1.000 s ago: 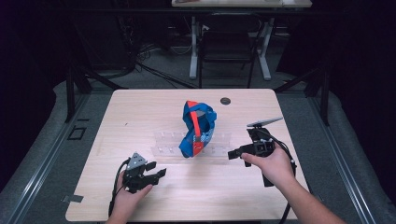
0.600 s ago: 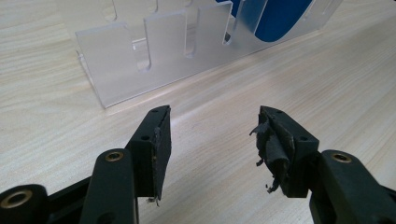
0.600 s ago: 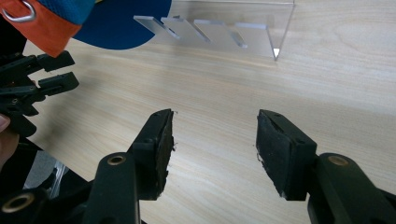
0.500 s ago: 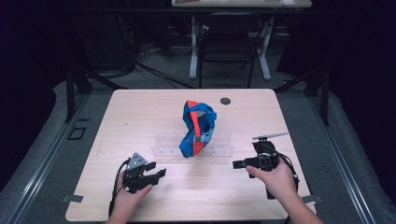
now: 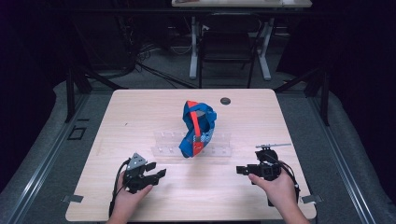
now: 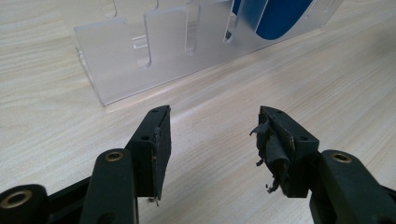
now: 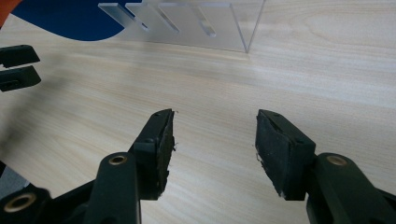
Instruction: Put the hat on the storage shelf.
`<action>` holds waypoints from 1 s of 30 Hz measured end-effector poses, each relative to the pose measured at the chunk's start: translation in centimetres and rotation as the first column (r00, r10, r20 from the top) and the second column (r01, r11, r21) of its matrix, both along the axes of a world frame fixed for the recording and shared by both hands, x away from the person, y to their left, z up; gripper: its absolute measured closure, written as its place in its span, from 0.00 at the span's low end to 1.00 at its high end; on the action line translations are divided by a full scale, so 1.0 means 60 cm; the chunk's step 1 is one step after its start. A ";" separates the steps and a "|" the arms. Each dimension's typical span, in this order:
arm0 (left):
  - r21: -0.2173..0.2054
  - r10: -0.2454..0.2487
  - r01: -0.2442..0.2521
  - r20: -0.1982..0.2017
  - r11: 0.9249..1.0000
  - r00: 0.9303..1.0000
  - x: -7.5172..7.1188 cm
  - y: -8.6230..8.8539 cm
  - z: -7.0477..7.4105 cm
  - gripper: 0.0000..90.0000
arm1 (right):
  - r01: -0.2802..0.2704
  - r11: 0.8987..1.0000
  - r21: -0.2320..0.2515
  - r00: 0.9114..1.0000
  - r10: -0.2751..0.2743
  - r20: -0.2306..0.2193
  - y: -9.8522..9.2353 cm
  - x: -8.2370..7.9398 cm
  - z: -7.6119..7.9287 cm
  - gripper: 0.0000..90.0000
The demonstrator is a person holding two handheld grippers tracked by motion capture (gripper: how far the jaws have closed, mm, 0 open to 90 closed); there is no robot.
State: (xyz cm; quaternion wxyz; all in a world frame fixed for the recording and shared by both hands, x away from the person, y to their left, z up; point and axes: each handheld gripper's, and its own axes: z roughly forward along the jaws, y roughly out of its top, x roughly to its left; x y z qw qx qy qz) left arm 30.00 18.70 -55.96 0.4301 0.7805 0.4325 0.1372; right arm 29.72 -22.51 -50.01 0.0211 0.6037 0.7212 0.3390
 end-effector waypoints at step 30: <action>0.018 -0.026 0.026 0.015 1.000 1.000 -0.001 -0.009 -0.003 0.52 | -0.019 0.992 0.126 0.978 -0.008 0.210 -0.012 -0.044 -0.074 0.63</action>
